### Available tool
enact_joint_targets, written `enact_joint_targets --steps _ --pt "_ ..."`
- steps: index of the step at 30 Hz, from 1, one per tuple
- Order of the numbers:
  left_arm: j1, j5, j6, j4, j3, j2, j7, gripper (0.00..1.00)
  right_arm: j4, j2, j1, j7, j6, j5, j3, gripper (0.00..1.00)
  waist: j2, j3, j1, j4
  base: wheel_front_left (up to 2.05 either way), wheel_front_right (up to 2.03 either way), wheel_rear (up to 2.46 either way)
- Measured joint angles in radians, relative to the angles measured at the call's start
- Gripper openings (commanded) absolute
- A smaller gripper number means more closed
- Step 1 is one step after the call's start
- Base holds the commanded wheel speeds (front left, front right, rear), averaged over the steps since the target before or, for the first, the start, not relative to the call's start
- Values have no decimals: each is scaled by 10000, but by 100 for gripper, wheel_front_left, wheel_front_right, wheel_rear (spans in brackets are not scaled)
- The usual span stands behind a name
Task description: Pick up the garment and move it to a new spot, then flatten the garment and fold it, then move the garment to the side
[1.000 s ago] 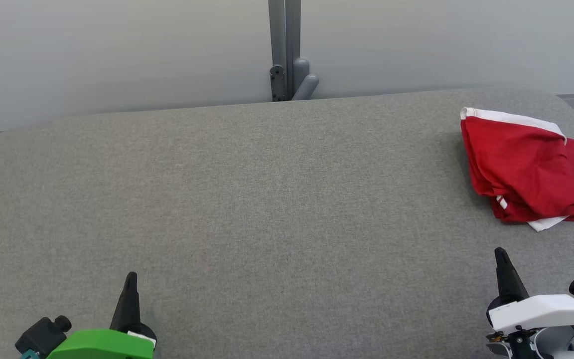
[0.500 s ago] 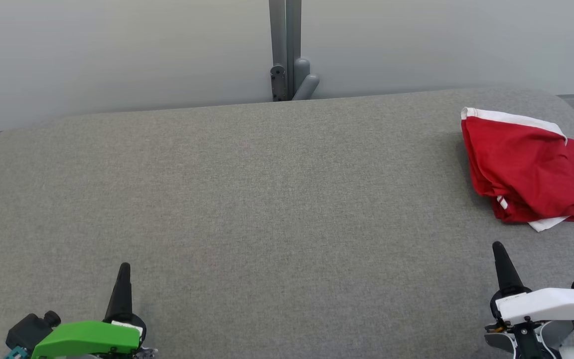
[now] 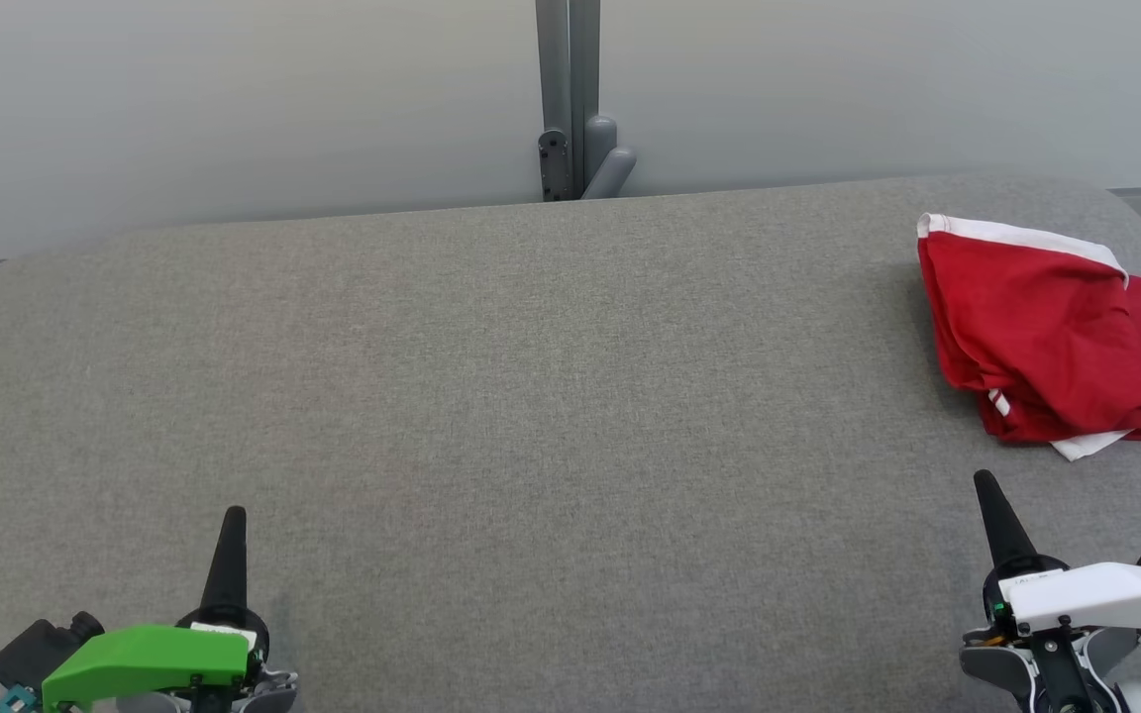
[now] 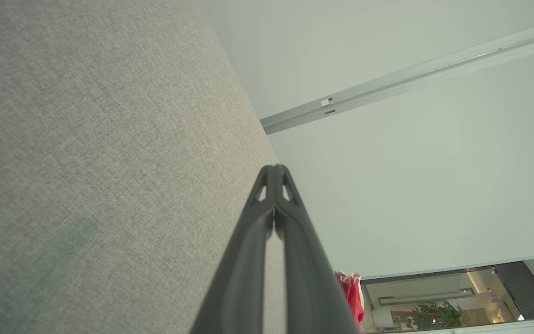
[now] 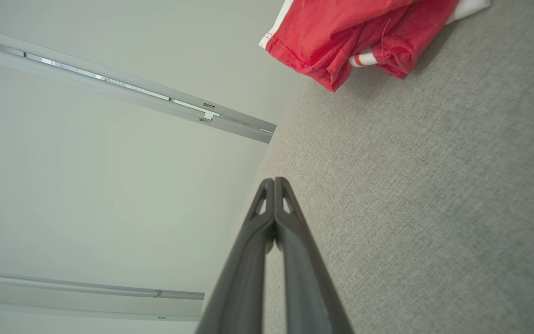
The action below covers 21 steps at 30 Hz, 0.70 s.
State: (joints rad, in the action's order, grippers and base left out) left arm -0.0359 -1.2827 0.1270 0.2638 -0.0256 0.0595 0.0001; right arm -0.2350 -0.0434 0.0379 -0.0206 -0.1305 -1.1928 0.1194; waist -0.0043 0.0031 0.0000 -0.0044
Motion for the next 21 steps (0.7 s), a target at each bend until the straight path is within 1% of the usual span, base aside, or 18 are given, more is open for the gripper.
enact_joint_targets --steps 21 --pt "-270 -1651 0 -111 -291 2 479 0 44 -17 210 -445 0 -2029 8 0 0 -1 0 19 0 0 0"
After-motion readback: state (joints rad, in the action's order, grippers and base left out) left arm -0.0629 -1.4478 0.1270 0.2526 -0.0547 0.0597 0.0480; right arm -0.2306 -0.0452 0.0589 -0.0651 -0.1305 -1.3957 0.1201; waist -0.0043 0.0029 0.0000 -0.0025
